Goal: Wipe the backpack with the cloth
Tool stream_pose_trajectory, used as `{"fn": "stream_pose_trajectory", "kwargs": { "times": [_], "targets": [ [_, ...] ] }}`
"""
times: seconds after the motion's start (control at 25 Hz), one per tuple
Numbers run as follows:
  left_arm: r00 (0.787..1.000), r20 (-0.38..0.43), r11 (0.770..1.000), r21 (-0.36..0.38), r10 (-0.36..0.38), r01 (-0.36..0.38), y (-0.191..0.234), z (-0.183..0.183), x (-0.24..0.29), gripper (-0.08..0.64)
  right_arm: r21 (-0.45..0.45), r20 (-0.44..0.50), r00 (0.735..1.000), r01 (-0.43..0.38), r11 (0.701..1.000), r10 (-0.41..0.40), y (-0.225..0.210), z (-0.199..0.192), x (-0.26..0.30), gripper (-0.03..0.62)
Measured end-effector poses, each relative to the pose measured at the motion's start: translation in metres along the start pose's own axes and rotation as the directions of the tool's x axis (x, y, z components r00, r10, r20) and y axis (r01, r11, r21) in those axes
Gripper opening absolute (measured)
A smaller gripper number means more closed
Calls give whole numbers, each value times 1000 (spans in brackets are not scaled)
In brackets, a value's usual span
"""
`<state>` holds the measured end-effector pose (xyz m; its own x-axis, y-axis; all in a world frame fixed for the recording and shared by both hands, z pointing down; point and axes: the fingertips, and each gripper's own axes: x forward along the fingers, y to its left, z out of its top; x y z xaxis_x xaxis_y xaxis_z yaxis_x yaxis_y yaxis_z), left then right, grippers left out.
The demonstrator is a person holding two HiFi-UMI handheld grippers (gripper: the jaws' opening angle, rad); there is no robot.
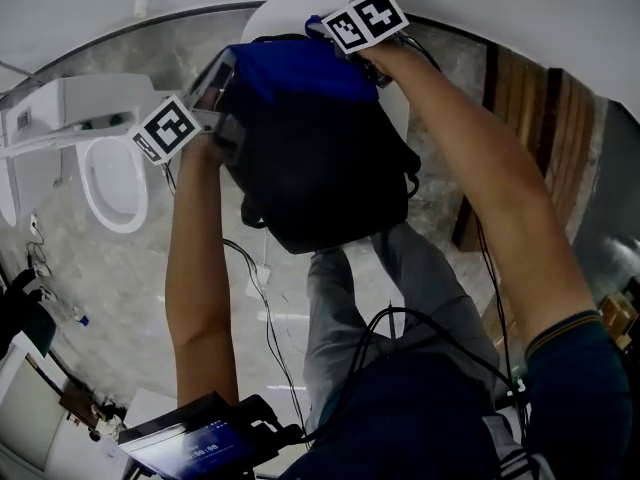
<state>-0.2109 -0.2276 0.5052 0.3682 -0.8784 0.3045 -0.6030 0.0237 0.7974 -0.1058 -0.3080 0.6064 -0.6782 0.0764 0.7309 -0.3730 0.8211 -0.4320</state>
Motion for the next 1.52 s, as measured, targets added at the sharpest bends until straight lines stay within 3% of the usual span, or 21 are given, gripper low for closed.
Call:
{"fn": "stream_pose_trajectory", "kwargs": {
  "times": [0.12, 0.24, 0.28, 0.36, 0.44, 0.48, 0.6, 0.68, 0.76, 0.84, 0.88, 0.96, 1.0, 1.08, 1.12, 1.16, 1.24, 1.28, 1.36, 1.44, 1.52],
  "targets": [
    [991, 87, 978, -173, -99, 113, 8, 18, -13, 17, -224, -127, 991, 13, 974, -42, 17, 13, 18, 5],
    [982, 138, 968, -198, -131, 157, 2, 33, -31, 17, -417, -120, 990, 18, 909, -75, 47, 43, 19, 5],
    [982, 138, 976, -158, -130, 151, -4, 38, -40, 16, -459, -91, 994, 16, 888, -65, 64, 57, 18, 5],
    [991, 104, 996, -4, -90, 91, -7, 44, -60, 16, -509, -48, 999, -4, 861, -23, 103, 78, 23, 5],
    [999, 53, 988, 156, 7, -15, 12, 39, -74, 16, -554, -69, 997, -25, 832, -16, 130, 77, 44, 5],
    [997, 32, 979, 193, 64, -69, 29, 31, -78, 15, -572, -97, 995, -35, 820, -25, 137, 68, 59, 5],
    [985, -35, 960, 235, 167, -155, 69, 3, -86, 15, -655, -120, 984, 18, 755, -128, 129, 42, 86, 5],
    [986, -56, 947, 291, 159, -136, 68, 1, -79, 15, -663, -57, 961, 165, 730, -269, 87, 45, 71, 5],
    [989, -66, 934, 344, 132, -102, 57, 9, -56, 15, -560, -23, 924, 305, 770, -382, 39, 56, 46, 5],
    [982, -114, 922, 374, 150, -98, 59, 5, -33, 15, -475, -38, 947, 265, 839, -320, 41, 58, 50, 5],
    [975, -141, 921, 375, 170, -106, 66, -1, -26, 16, -497, -49, 967, 194, 846, -251, 61, 58, 60, 5],
    [966, -164, 933, 332, 198, -135, 85, -10, -28, 15, -604, -88, 986, 57, 795, -138, 103, 56, 84, 5],
    [966, -159, 942, 299, 204, -150, 95, -12, -34, 15, -642, -112, 981, 48, 765, -156, 107, 55, 91, 5],
    [969, -145, 952, 263, 199, -157, 106, -15, -47, 15, -641, -123, 938, 174, 748, -324, 68, 59, 82, 5],
    [972, -142, 954, 261, 186, -145, 107, -14, -47, 15, -602, -114, 911, 254, 757, -396, 41, 61, 69, 5],
    [976, -142, 957, 262, 166, -125, 104, -12, -44, 17, -539, -113, 901, 298, 788, -418, 21, 61, 58, 5],
    [979, -162, 960, 269, 121, -74, 93, -7, -31, 15, -420, -118, 931, 267, 867, -344, 15, 54, 49, 5],
    [977, -185, 960, 276, 103, -49, 86, -7, -23, 16, -413, -114, 950, 221, 884, -290, 26, 54, 51, 5],
    [965, -242, 950, 312, 97, -17, 76, -13, -9, 17, -467, -115, 982, 80, 881, -149, 72, 58, 67, 5],
    [955, -266, 933, 358, 133, -30, 77, -21, -6, 17, -495, -141, 990, -57, 867, -15, 125, 60, 88, 5],
    [960, -237, 936, 346, 150, -61, 87, -23, -15, 16, -491, -159, 987, -101, 866, 25, 150, 60, 99, 5]
  ]
}}
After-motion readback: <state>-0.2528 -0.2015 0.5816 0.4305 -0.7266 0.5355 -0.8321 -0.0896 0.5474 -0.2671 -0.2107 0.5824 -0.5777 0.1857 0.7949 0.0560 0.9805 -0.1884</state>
